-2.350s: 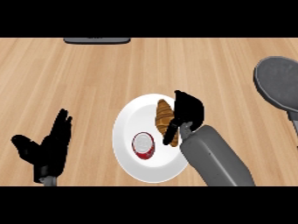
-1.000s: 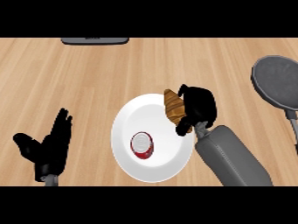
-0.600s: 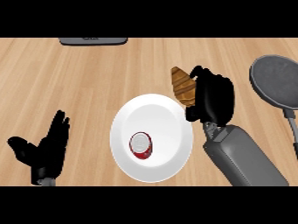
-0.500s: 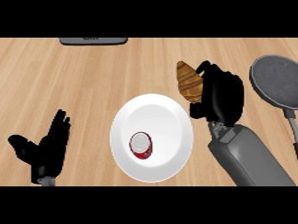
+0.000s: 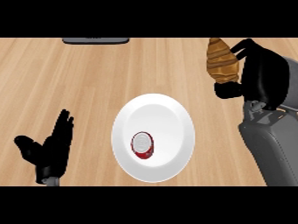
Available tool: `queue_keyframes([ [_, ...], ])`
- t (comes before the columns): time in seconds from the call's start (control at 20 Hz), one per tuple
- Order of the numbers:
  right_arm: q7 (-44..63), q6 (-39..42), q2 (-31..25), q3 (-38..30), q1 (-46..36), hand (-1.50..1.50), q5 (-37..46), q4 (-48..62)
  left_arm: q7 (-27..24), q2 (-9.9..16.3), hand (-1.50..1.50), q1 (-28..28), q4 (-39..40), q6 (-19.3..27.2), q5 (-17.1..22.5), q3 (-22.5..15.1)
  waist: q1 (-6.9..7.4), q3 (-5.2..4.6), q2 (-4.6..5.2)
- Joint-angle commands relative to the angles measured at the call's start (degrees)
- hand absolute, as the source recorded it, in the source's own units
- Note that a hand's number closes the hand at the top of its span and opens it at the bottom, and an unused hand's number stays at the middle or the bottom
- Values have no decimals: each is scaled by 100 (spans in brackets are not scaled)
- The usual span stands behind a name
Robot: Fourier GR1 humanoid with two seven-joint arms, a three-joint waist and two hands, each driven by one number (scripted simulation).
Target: Pick the croissant from the plate and place it in the pan
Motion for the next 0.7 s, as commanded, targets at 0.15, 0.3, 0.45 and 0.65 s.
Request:
queue_keyframes([
  [0.15, -1056, -911, -348, -829, 95, 150, -211, 1031, 180, -8, 0, -37, 268, -131, 38, 56, 31, -36, 46],
  [0.3, -1730, -935, -1053, -1472, -74, 150, -579, 1779, 144, -2, 0, -154, 369, -173, 77, 124, 28, -34, 63],
  [0.45, -2288, -1815, -929, -1594, -319, 150, -423, 2972, -90, -96, 0, -306, 702, -226, -29, 77, 83, -34, 86],
  [0.65, -2816, -2336, -1124, -1970, -932, 150, -467, 4508, -129, 62, 0, -20, 455, -569, 164, 127, 227, -31, 118],
])
